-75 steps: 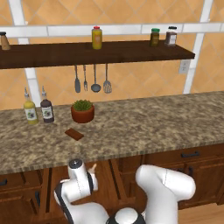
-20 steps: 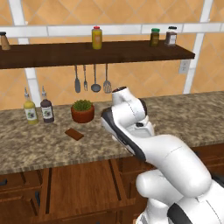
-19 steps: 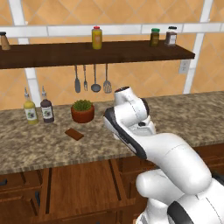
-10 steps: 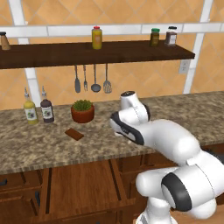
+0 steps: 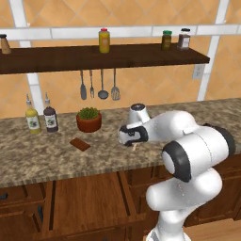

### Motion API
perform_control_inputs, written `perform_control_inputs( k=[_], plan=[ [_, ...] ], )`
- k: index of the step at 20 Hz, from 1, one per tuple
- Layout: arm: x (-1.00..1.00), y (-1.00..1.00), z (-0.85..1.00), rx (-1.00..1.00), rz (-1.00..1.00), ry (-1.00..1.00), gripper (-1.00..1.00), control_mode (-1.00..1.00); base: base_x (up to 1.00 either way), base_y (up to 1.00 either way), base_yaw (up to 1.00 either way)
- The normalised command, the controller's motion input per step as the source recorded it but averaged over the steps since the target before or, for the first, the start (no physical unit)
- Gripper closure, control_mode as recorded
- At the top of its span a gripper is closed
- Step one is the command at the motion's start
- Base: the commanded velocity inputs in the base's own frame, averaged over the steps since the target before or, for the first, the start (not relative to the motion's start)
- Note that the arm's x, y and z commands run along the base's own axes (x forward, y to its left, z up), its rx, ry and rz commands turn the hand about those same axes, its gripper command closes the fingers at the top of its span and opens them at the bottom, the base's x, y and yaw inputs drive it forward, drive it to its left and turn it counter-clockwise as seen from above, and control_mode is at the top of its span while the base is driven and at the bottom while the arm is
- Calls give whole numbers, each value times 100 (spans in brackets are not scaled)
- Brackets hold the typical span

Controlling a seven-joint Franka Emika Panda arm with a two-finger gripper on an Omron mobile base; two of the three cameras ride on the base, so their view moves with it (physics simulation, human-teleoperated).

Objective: Pick the rolling pin from the drawer and place it on the counter.

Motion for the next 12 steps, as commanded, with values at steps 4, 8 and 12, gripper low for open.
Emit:
perform_control_inputs(
  k=[4, 8, 12],
  plan=[
    [98, 56, -31, 6, 2, 2, 100, -100, 0, 0, 0],
    [73, 34, -28, 0, -4, 4, 100, -100, 0, 0, 0],
    [54, 8, -7, -1, -1, 0, -100, -100, 0, 0, 0]
  ],
)
